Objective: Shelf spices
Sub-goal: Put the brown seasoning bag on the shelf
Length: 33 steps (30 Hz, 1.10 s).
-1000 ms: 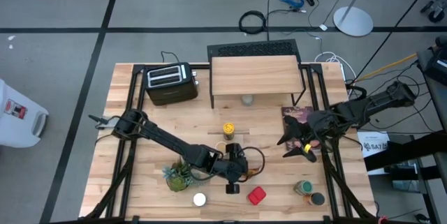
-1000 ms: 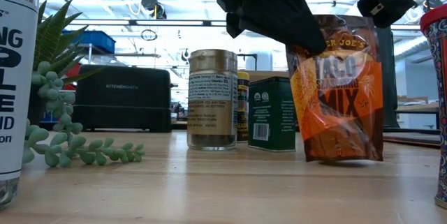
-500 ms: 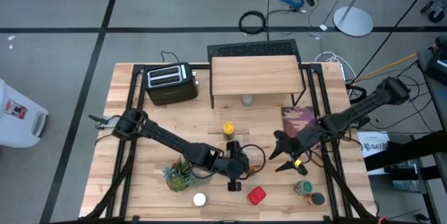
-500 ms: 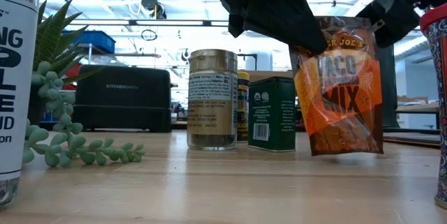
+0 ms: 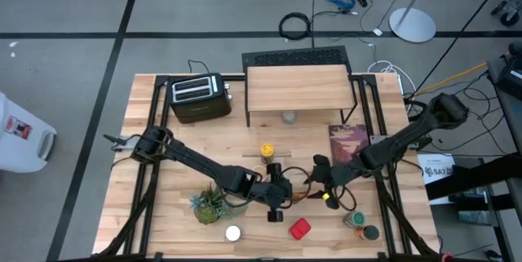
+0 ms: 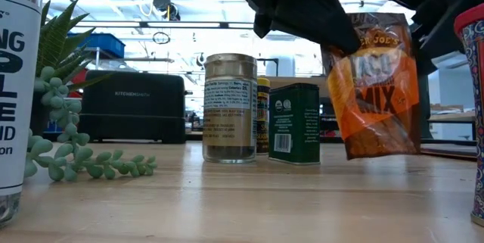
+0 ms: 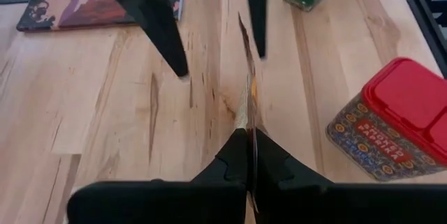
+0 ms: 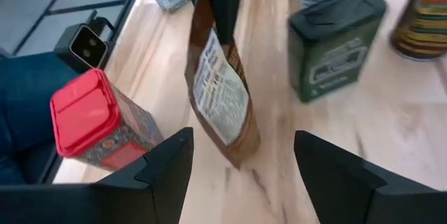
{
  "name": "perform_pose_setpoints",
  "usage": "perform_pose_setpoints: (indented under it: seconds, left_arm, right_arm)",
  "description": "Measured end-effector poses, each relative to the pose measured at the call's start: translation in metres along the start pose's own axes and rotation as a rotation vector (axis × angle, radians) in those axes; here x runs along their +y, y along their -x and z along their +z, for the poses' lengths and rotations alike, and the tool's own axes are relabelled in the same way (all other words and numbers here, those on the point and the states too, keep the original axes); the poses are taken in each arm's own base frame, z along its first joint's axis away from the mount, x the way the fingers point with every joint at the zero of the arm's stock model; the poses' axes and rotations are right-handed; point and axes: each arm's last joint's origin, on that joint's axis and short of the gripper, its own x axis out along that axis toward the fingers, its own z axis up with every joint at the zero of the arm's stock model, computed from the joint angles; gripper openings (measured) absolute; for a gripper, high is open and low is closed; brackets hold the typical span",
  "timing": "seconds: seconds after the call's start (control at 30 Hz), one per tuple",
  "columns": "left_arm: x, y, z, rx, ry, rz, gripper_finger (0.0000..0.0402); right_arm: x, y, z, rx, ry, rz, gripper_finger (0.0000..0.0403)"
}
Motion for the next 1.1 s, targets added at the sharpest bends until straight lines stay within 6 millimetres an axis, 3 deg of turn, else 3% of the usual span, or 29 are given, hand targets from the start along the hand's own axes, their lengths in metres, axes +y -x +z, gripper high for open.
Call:
perform_pose_setpoints:
  seconds: [0.5,0.63,0.9,1.1]
  left_arm:
    - [0.002,-0.001,0.001,-0.007,0.004,0.004,0.0]
    - [0.002,-0.001,0.001,-0.005,0.004,0.004,0.0]
    - [0.002,-0.001,0.0,0.003,0.003,-0.012,0.0]
    - [0.002,-0.001,0.0,0.006,0.004,-0.023,0.0009]
  right_arm:
    - [0.0,-0.042,-0.013,-0.047,0.008,-0.034,0.0226]
    - [-0.002,-0.045,-0.015,-0.057,0.009,-0.076,0.018]
    - [-0.001,-0.045,-0.012,-0.087,0.056,-0.065,0.0039]
    - [-0.001,-0.045,-0.012,-0.091,0.07,-0.064,0.0021]
